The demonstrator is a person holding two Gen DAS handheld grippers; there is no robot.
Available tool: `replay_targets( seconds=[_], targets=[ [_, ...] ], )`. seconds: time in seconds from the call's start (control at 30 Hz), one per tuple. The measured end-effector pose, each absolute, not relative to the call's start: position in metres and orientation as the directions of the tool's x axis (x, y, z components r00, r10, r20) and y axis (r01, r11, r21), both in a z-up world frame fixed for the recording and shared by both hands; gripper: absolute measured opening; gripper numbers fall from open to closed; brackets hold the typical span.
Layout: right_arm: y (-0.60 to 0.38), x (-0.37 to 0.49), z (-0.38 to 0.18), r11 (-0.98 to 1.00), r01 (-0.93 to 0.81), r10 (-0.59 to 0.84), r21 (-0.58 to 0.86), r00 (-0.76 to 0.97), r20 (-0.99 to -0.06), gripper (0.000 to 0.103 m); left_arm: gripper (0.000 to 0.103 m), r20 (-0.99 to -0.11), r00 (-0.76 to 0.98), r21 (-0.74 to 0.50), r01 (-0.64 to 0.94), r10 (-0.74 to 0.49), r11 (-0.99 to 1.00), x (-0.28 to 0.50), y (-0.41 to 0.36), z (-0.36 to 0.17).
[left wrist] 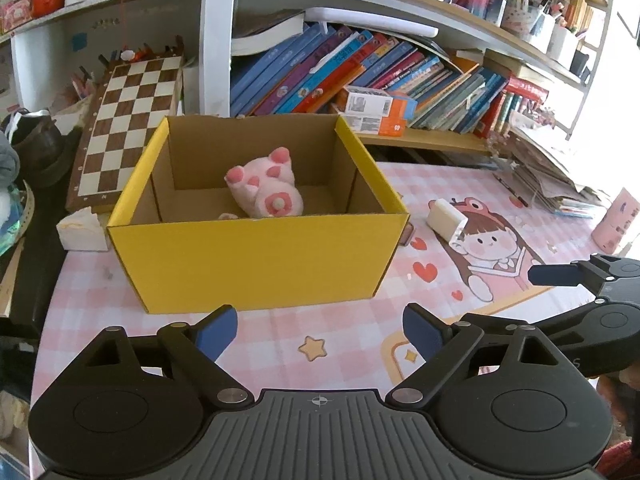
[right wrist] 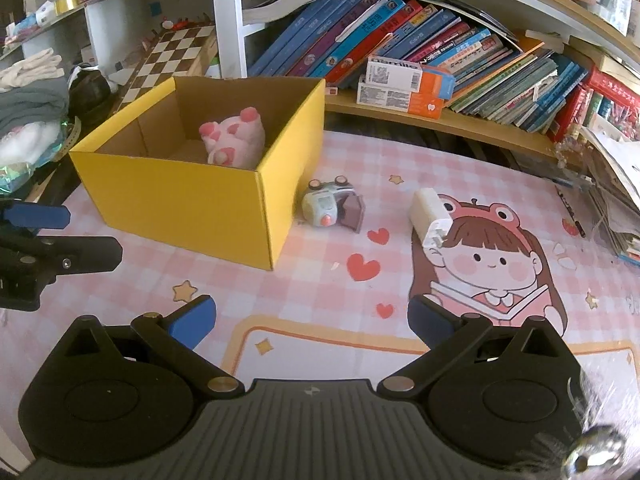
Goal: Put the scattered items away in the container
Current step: 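Withdraw both tools from the box toward the white charger and toy car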
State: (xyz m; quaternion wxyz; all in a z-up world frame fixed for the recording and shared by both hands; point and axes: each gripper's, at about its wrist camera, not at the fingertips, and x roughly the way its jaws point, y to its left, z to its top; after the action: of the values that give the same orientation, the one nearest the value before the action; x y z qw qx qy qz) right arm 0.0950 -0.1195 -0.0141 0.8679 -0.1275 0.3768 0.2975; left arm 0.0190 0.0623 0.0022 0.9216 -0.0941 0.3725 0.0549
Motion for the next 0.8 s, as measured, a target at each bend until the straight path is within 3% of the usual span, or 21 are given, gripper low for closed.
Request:
replay_targets(
  seconds=[0.8],
  targets=[
    [-0.194, 0.149, -0.031, 0.750, -0.658, 0.488, 0.066, 0.484, -0.727, 0.103, 0.092, -0.742, 0.659, -0.051, -0.234, 0.120, 0.971, 0.053, -0.031, -0.009]
  ],
)
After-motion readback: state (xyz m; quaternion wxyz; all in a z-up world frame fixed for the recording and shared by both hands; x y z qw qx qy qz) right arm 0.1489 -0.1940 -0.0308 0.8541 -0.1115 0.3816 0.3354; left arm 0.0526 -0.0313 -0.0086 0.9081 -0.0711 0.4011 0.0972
